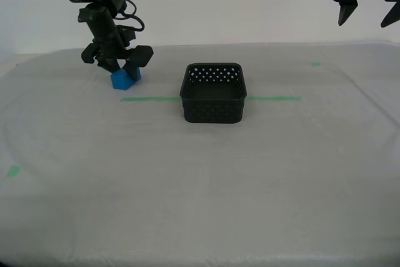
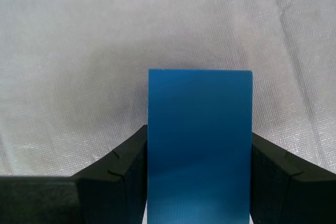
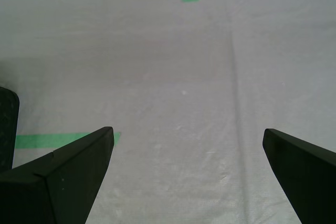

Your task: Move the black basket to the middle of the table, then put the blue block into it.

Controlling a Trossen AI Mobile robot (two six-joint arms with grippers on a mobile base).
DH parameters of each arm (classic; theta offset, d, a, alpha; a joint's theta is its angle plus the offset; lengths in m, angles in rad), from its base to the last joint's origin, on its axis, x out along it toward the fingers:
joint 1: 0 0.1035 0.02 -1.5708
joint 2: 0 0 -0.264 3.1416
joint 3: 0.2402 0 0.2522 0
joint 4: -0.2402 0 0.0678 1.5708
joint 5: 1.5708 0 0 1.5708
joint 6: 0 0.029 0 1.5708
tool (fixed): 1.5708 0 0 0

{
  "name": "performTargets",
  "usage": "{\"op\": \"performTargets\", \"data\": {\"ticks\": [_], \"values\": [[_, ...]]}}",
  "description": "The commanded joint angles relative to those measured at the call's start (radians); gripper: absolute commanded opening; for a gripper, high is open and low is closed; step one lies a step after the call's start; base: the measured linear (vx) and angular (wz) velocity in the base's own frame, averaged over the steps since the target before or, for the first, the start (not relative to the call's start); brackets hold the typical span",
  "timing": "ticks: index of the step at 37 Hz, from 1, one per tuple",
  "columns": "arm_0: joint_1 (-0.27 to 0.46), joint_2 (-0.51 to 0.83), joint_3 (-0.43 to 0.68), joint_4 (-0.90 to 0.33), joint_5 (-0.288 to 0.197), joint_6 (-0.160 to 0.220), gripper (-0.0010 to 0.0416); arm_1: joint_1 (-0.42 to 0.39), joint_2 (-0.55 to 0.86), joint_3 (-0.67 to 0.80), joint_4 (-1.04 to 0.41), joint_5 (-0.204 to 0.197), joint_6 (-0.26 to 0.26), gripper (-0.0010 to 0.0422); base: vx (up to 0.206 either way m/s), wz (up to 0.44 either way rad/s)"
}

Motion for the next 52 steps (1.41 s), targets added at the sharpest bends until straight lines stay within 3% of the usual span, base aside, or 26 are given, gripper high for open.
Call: {"op": "performTargets", "data": {"ticks": [1, 8, 19, 35, 52], "values": [[0.000, -0.001, 0.000, 0.001, 0.000, -0.001, 0.0398, -0.002, -0.003, 0.000, -0.005, -0.001, -0.009, -0.0002, 0.000, 0.000], [0.000, -0.001, 0.000, 0.001, 0.000, -0.001, 0.0399, -0.009, -0.030, 0.000, -0.026, -0.007, -0.081, -0.0001, 0.000, 0.000], [0.000, -0.001, 0.000, 0.001, 0.000, -0.001, 0.0399, -0.038, -0.114, 0.000, -0.069, -0.104, -0.162, -0.0001, 0.000, 0.000], [0.000, -0.001, 0.000, 0.002, 0.000, -0.001, 0.0398, -0.096, -0.179, 0.000, -0.133, -0.108, -0.295, -0.0001, 0.000, 0.000], [0.000, -0.001, 0.000, 0.001, 0.000, -0.001, 0.0399, -0.236, -0.199, 0.000, -0.125, -0.126, -0.415, 0.0000, 0.000, 0.000]]}}
